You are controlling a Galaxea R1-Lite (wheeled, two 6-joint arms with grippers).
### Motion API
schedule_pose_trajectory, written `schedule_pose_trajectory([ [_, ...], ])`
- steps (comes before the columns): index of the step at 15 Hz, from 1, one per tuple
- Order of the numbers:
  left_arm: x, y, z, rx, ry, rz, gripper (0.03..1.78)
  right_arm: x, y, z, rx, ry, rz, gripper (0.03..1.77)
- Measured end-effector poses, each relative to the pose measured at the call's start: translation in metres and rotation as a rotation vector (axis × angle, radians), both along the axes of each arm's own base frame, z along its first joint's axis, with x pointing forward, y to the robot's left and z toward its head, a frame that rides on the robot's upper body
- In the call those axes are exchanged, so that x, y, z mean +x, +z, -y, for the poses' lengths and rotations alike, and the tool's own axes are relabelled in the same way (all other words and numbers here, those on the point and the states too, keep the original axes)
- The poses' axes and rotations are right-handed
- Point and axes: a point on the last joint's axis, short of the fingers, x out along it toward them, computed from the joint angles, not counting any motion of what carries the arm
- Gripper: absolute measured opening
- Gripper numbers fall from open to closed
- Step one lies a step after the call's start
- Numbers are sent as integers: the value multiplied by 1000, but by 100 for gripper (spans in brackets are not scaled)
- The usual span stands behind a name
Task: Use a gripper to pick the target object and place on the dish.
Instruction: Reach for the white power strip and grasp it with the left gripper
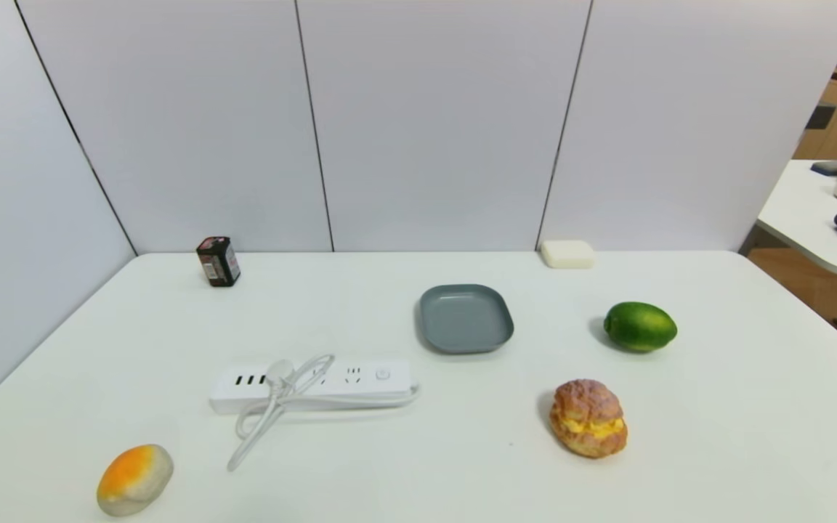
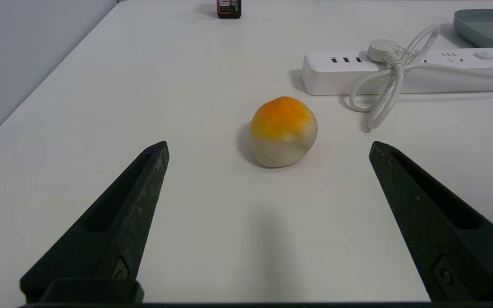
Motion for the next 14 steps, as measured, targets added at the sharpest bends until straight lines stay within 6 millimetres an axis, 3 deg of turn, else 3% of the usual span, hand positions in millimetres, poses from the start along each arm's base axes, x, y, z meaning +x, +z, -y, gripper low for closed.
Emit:
schedule_pose_trajectory([
  [14,0,0,0,17,-2,-2,169,0,0,0,0,0,0,171],
])
